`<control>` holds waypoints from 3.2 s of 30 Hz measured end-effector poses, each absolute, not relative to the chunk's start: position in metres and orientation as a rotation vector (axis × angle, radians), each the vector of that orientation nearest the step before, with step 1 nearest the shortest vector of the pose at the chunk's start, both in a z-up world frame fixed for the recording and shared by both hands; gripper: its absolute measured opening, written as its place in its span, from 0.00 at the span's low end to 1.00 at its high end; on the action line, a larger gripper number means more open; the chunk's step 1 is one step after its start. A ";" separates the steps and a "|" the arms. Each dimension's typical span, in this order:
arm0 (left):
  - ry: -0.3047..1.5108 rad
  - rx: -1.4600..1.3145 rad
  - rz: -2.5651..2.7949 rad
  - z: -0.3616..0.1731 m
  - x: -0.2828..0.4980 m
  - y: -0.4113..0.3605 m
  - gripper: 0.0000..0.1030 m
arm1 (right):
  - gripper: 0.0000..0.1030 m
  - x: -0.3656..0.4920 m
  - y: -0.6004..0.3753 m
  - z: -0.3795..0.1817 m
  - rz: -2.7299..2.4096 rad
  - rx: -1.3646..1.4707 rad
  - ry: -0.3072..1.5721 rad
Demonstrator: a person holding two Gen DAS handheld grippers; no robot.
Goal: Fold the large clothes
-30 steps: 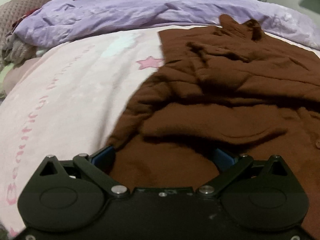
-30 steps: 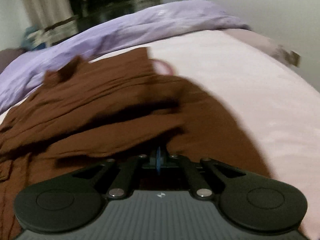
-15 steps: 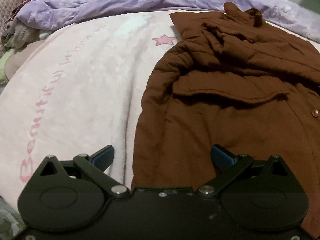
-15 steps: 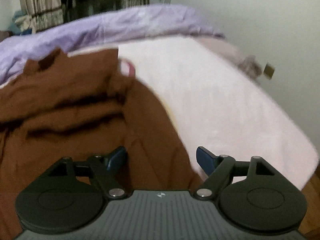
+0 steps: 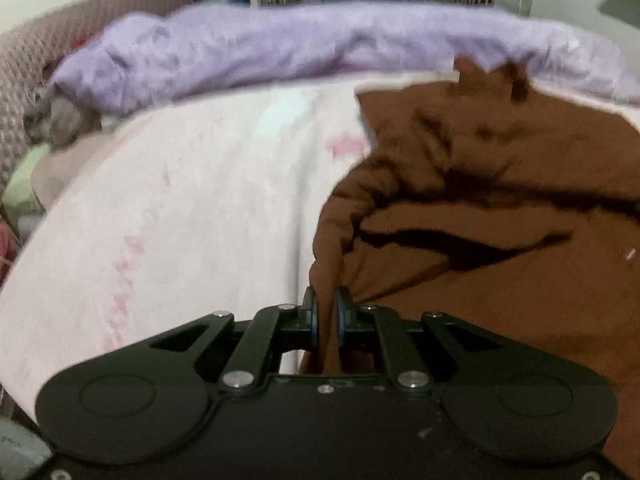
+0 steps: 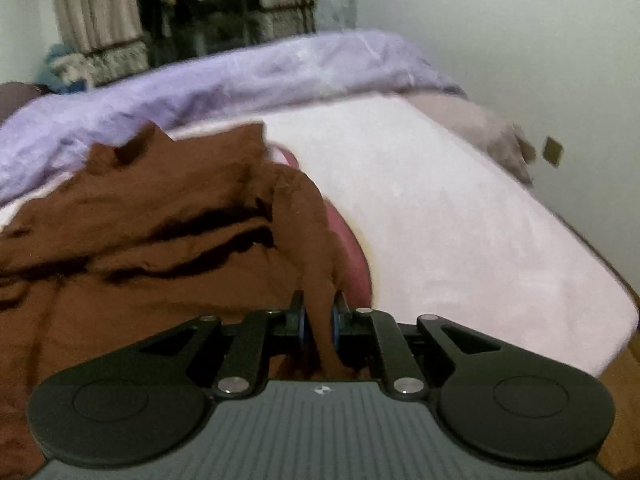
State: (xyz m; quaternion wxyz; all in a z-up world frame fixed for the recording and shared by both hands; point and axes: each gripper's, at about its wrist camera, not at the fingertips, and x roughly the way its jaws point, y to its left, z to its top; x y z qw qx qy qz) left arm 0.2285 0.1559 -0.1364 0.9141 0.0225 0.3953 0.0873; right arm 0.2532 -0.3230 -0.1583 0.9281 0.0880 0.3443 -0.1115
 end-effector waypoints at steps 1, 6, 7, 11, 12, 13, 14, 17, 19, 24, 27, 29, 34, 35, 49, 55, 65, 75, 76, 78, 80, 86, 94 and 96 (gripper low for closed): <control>0.842 0.064 0.178 -0.148 0.234 0.151 0.12 | 0.15 0.259 -0.324 -0.173 -0.231 0.184 0.730; 0.812 0.169 0.239 -0.155 0.229 0.128 0.24 | 0.28 0.253 -0.309 -0.173 -0.264 0.084 0.671; 0.816 0.165 0.257 -0.153 0.229 0.128 0.28 | 0.34 0.251 -0.309 -0.172 -0.268 0.069 0.670; 0.822 0.153 0.268 -0.143 0.219 0.128 0.29 | 0.67 0.232 -0.323 -0.165 -0.279 0.096 0.651; 0.829 0.156 0.268 -0.142 0.215 0.129 0.33 | 0.69 0.224 -0.327 -0.163 -0.280 0.104 0.649; 0.833 0.164 0.271 -0.141 0.214 0.128 0.35 | 0.70 0.218 -0.332 -0.163 -0.273 0.115 0.650; 0.837 0.171 0.273 -0.140 0.209 0.128 0.37 | 0.70 0.211 -0.337 -0.162 -0.257 0.136 0.654; 0.873 0.155 0.260 -0.139 0.197 0.131 0.52 | 0.75 0.196 -0.350 -0.164 -0.218 0.201 0.680; 0.917 0.110 0.236 -0.139 0.189 0.136 0.68 | 0.81 0.192 -0.352 -0.165 -0.207 0.201 0.697; 0.975 -0.015 0.144 -0.144 0.166 0.146 0.81 | 0.90 0.193 -0.349 -0.168 -0.216 0.196 0.721; 0.995 -0.040 0.134 -0.154 0.162 0.147 0.90 | 0.90 0.195 -0.346 -0.176 -0.192 0.214 0.747; 1.006 -0.147 0.092 -0.156 0.157 0.156 0.92 | 0.89 0.194 -0.344 -0.176 -0.190 0.203 0.740; 0.999 -0.120 0.098 -0.161 0.158 0.152 0.98 | 0.84 0.195 -0.349 -0.181 -0.181 0.216 0.728; 0.997 -0.112 0.103 -0.160 0.159 0.150 0.97 | 0.77 0.195 -0.348 -0.180 -0.178 0.210 0.728; 0.969 -0.120 0.157 -0.136 0.161 0.158 0.30 | 0.26 0.195 -0.332 -0.153 -0.162 0.243 0.690; 0.924 -0.082 0.127 -0.112 0.176 0.145 0.17 | 0.26 0.209 -0.324 -0.120 -0.169 0.219 0.617; 0.741 -0.039 0.126 -0.048 0.269 0.139 0.16 | 0.18 0.314 -0.319 -0.057 -0.154 0.224 0.485; 0.587 -0.043 0.174 -0.038 0.443 0.151 0.17 | 0.17 0.485 -0.348 -0.061 -0.207 0.312 0.485; 0.605 -0.042 0.169 -0.049 0.458 0.150 0.17 | 0.17 0.504 -0.349 -0.075 -0.208 0.315 0.513; 0.642 -0.043 0.167 -0.076 0.486 0.150 0.18 | 0.17 0.528 -0.345 -0.098 -0.219 0.293 0.563; 0.676 -0.035 0.218 -0.102 0.503 0.151 0.17 | 0.18 0.548 -0.336 -0.124 -0.228 0.251 0.604; 0.748 -0.123 0.352 -0.132 0.524 0.182 0.72 | 0.39 0.556 -0.316 -0.141 -0.223 0.161 0.566; 0.485 -0.223 0.378 -0.035 0.474 0.211 1.00 | 0.91 0.517 -0.347 -0.084 -0.280 0.252 0.375; 0.484 -0.250 0.351 -0.025 0.465 0.212 1.00 | 0.92 0.506 -0.354 -0.078 -0.250 0.294 0.381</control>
